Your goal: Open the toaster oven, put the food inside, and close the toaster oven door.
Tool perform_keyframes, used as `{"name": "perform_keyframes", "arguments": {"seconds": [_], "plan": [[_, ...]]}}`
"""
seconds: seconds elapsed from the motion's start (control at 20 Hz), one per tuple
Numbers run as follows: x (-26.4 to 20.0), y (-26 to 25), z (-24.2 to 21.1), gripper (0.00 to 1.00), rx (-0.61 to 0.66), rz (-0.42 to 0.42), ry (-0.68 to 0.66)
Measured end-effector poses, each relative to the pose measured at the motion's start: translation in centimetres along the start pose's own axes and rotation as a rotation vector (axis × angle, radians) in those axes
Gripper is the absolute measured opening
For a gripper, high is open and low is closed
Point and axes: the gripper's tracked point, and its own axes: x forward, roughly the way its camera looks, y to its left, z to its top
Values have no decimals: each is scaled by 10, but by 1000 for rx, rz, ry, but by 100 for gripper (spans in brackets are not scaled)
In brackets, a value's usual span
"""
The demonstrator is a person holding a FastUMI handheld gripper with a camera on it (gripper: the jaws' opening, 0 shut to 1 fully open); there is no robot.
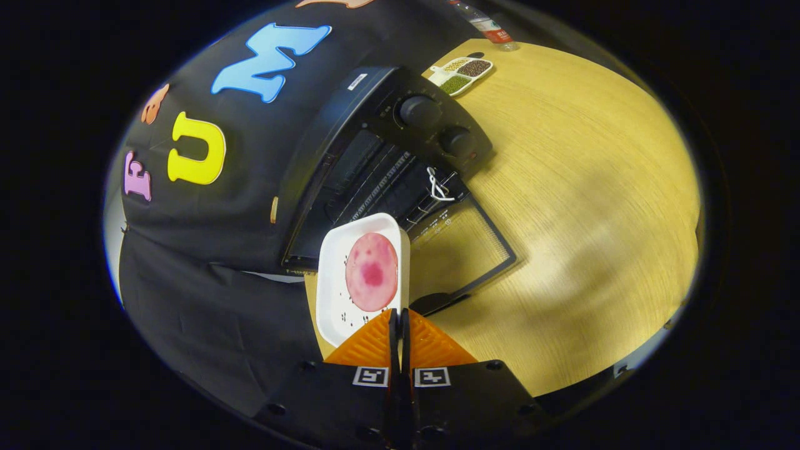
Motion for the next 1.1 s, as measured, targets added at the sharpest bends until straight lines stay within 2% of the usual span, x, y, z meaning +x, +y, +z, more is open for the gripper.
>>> {"name": "perform_keyframes", "arguments": {"seconds": [0.25, 0.45, 0.85, 1.1], "plan": [[35, 4, 10, 1, 59, -1, -24], [52, 19, 29, 1, 122, 42, -84], [82, 30, 67, 1, 227, 64, -203], [103, 29, 78, 2, 249, 21, -262]]}}
